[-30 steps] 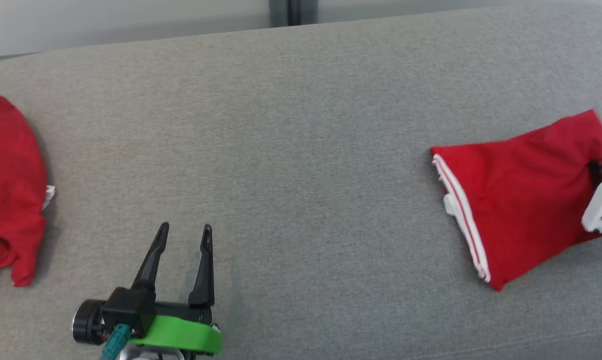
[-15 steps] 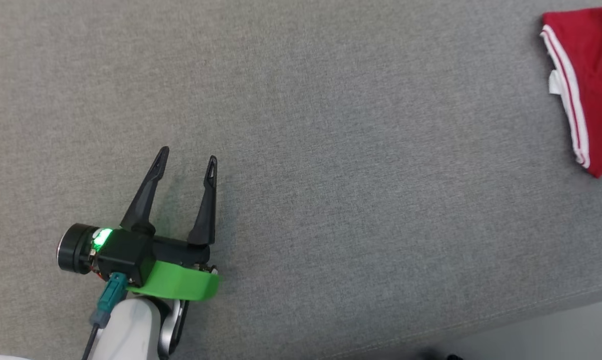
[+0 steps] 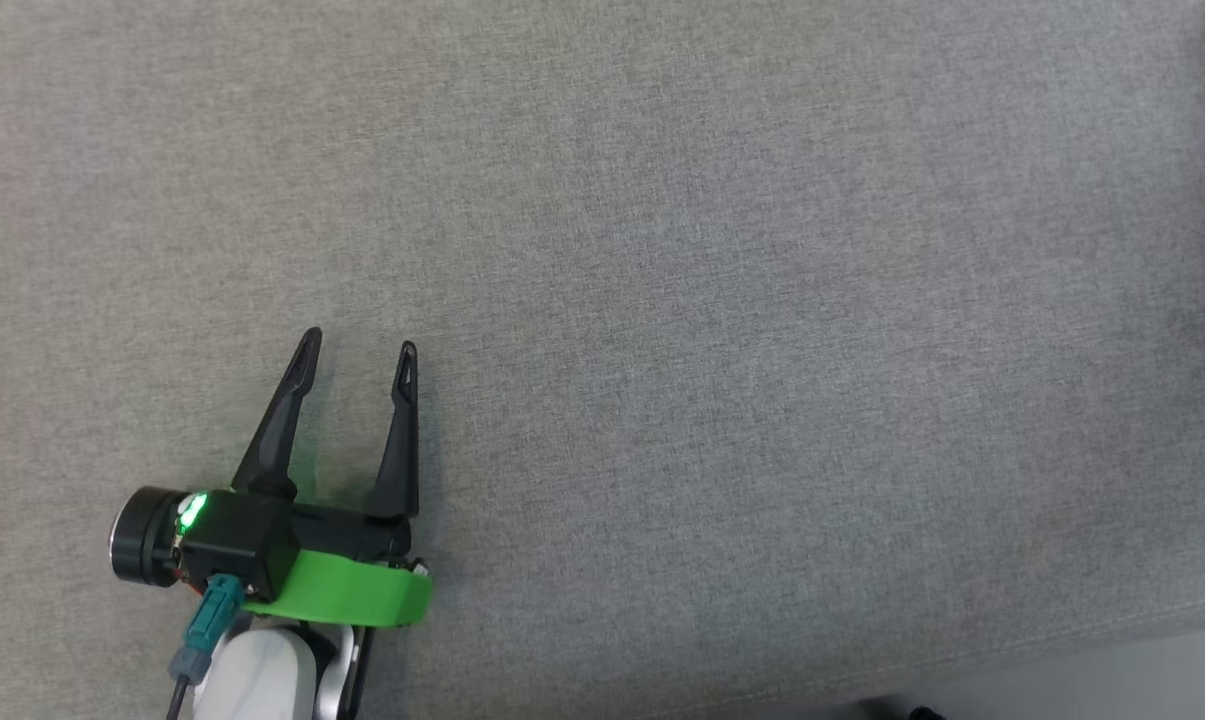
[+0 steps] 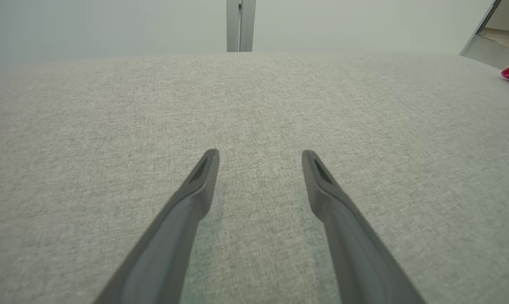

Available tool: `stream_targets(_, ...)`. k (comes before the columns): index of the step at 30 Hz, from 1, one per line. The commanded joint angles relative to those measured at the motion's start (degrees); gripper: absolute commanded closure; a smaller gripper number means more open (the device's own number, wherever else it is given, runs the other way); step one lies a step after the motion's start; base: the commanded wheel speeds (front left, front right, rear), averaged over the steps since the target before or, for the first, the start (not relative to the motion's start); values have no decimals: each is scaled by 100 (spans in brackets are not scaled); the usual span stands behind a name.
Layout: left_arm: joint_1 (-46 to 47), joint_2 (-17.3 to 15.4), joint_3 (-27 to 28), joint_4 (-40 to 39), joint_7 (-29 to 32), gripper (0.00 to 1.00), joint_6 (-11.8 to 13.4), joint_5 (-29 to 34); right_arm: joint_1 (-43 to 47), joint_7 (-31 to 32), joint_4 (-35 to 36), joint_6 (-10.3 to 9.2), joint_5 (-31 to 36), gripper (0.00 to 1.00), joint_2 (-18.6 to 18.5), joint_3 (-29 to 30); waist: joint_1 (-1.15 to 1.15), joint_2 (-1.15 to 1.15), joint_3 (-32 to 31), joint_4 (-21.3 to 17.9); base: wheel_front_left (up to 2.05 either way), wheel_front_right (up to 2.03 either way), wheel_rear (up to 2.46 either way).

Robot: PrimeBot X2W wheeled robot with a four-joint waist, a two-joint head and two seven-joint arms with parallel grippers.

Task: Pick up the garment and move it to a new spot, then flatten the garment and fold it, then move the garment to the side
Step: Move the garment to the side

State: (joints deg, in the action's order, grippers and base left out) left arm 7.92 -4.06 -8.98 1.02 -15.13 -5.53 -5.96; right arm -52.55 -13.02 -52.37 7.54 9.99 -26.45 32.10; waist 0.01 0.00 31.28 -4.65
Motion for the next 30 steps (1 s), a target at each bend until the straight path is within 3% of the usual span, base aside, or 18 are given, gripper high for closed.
stream_targets(1, -110, 28, 29, 36, -1, 0, 28, -48, 229, -111, 134, -10, -39, 0, 69, -194, -1, 0, -615, -1, 0, 0, 0)
stream_targets(5, -302, 74, 53, 143, -1, 0, 89, -224, 893, -219, 823, -10, -483, 0, 252, -764, -1, 0, -1230, 96, 0, 0, 0)
stream_targets(10, -680, 104, 96, 297, -1, 0, 239, -399, 2523, -214, 2471, -10, -1248, 0, 484, -1289, -1, 0, -1981, 334, 0, 0, 0)
stream_targets(14, -985, 109, 119, 435, -1, 0, 422, -510, 3884, -216, 3660, -10, -1517, 0, 936, -1409, -1, 0, -2426, 536, 0, 0, 0)
stream_targets(17, -1235, 109, 152, 517, -1, 0, 511, -562, 4865, -216, 4245, -11, -1596, 0, 1502, -1630, -1, 0, -2700, 637, 0, 0, 0)
stream_targets(23, -1547, 107, 174, 720, -1, 0, 456, -518, 5990, -217, 4608, -10, -1532, 0, 2047, -2192, -1, 0, -3097, 801, 0, 0, 0)
stream_targets(30, -1716, 107, 326, 872, 0, 0, 481, -518, 6474, -218, 4530, -10, -1430, 0, 2266, -2632, -1, 0, -3321, 840, 0, 0, 0)
